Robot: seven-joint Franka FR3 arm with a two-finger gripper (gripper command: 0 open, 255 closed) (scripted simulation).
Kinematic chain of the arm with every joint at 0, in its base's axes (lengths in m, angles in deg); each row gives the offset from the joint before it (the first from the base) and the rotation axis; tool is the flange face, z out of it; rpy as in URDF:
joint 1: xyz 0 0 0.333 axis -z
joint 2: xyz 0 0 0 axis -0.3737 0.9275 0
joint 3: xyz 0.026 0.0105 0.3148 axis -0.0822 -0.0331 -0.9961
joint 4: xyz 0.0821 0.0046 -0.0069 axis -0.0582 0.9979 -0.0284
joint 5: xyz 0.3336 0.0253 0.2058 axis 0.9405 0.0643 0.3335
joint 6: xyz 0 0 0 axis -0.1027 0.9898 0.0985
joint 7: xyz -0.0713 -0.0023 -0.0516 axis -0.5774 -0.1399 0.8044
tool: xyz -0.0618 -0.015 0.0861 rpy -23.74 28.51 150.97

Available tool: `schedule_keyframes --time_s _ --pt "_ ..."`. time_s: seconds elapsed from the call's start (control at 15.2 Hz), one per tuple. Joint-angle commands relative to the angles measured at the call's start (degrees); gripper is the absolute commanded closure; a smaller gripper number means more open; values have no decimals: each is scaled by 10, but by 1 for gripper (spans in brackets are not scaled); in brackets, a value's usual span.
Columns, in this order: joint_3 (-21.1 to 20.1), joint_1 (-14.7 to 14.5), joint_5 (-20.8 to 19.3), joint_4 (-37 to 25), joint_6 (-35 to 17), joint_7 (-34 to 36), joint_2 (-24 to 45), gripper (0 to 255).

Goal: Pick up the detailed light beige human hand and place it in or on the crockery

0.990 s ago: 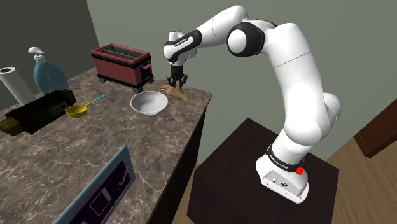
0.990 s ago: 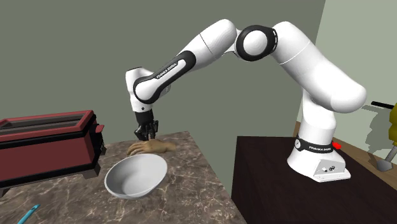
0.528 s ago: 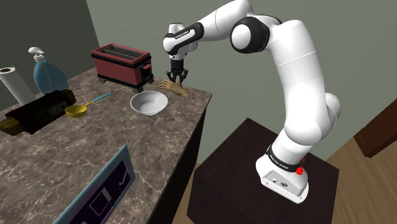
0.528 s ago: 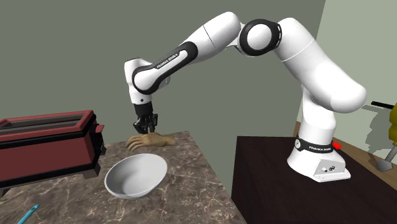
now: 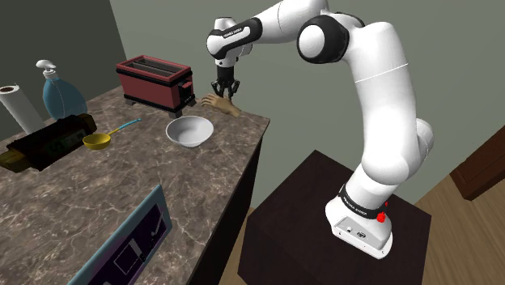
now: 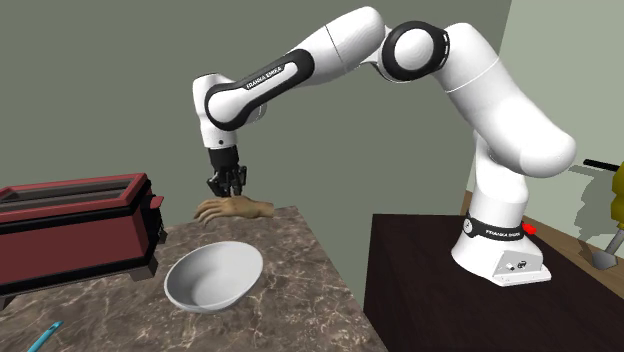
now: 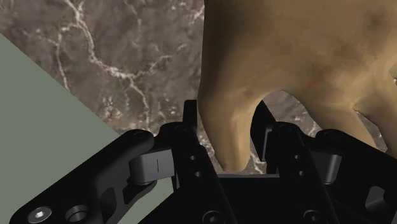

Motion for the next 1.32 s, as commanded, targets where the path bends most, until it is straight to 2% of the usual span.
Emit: schedule_keyframes --time_s 0.0,0.53,0.86,1.25 --pt "0 1 0 -6 13 0 -6 255" --pt "0 1 0 -33 60 1 -27 255" --pt "-12 -41 -2 11 43 53 -55 255" --pt "-28 -92 -4 33 33 119 -70 255"
